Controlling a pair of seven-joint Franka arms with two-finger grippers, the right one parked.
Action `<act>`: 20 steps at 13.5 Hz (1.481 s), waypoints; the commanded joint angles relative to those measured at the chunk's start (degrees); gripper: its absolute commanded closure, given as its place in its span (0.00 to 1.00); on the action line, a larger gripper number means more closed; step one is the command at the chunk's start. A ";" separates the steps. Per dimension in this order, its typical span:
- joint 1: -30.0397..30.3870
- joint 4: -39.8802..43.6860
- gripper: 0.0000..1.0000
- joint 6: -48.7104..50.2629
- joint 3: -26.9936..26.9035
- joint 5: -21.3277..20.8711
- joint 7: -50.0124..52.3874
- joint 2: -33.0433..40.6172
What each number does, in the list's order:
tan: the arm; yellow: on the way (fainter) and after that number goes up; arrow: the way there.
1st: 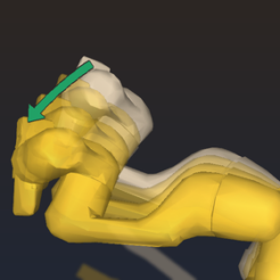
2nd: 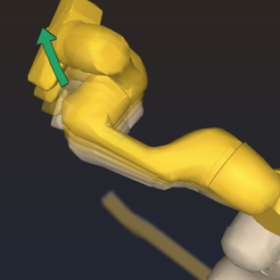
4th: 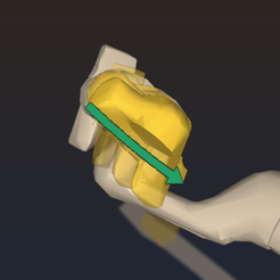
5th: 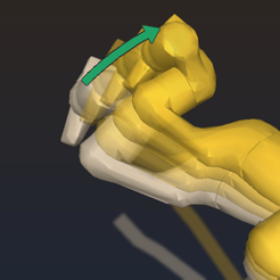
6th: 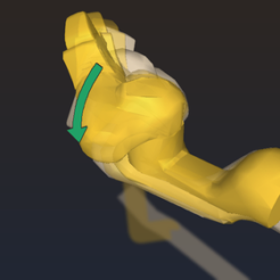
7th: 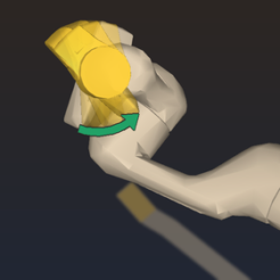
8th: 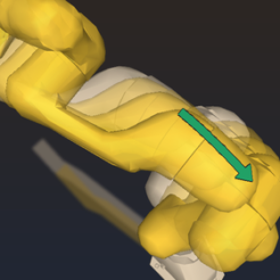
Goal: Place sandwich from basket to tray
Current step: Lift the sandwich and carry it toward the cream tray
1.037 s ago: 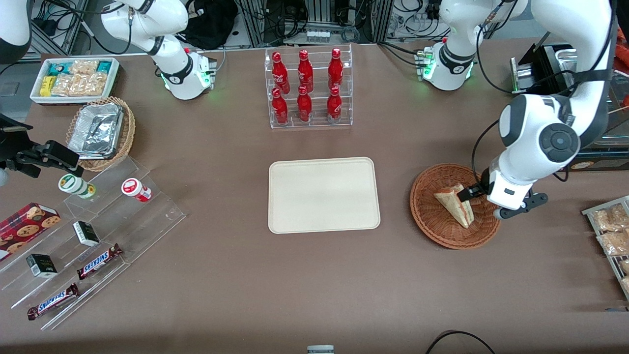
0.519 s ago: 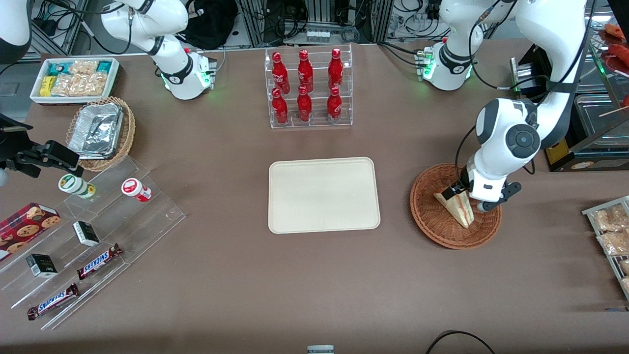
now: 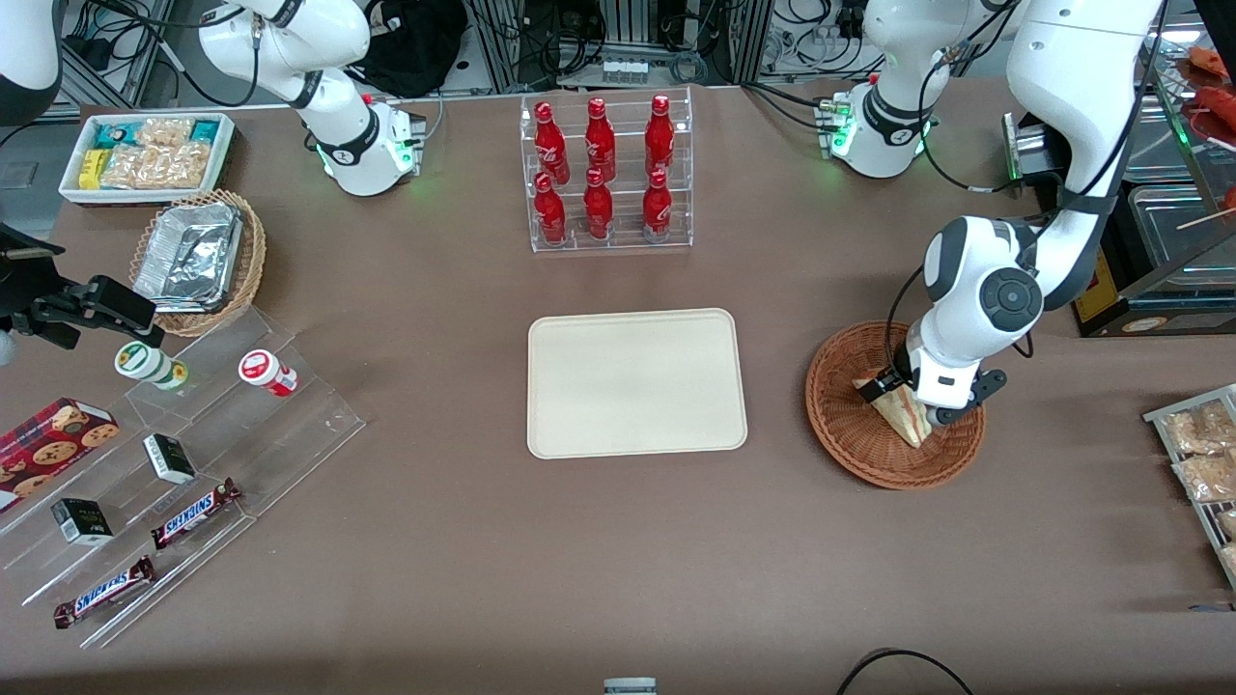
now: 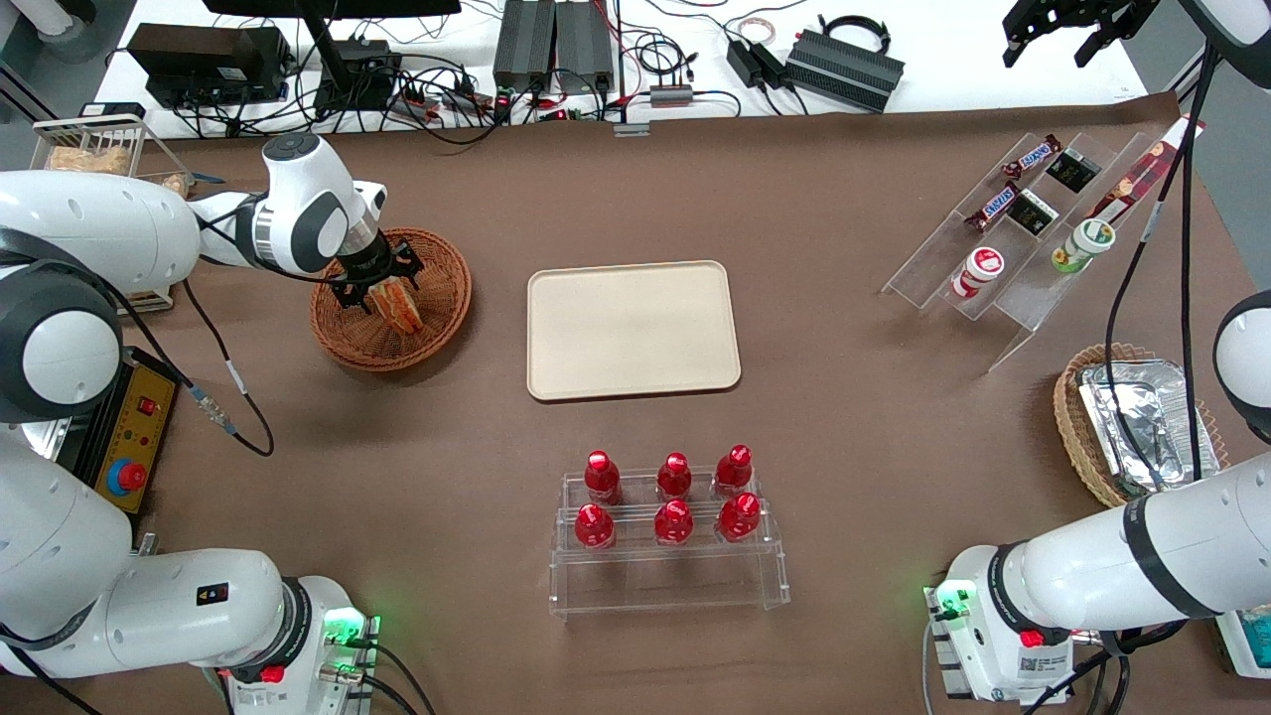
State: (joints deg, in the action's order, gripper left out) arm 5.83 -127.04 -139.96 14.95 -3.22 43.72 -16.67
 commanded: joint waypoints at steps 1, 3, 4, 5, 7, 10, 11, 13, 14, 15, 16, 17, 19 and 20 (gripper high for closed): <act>0.67 1.43 0.92 0.65 0.43 -0.29 -0.30 0.41; 0.67 3.01 0.94 3.71 0.34 -0.64 -0.31 1.03; 0.67 3.81 0.94 5.99 0.34 -0.73 -0.31 2.34; 0.67 5.47 0.94 8.97 0.34 -0.82 -0.31 2.96; -0.20 10.73 0.94 16.61 0.61 -0.91 -0.13 3.14; -4.76 21.71 0.94 29.36 1.49 -0.91 -0.39 2.62; -6.26 25.57 0.94 32.44 1.66 -0.65 -0.48 1.83; -12.39 31.04 0.94 33.35 1.84 -0.03 0.57 -1.33; -15.30 32.71 0.94 33.26 1.84 -0.03 1.44 -2.65; -17.76 34.12 0.94 33.00 1.93 -0.03 3.28 -4.23; -20.66 35.18 0.93 33.09 1.93 -0.03 4.78 -6.16; -24.34 35.36 0.93 32.30 1.93 -0.64 5.57 -8.00; -28.49 37.38 0.92 28.10 1.84 -0.29 5.67 -12.75; -30.08 38.26 0.92 26.77 1.84 -0.55 5.58 -15.12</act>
State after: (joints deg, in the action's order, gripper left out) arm -21.70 -93.46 -112.09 17.37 -3.24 48.95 -26.27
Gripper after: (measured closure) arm 0.855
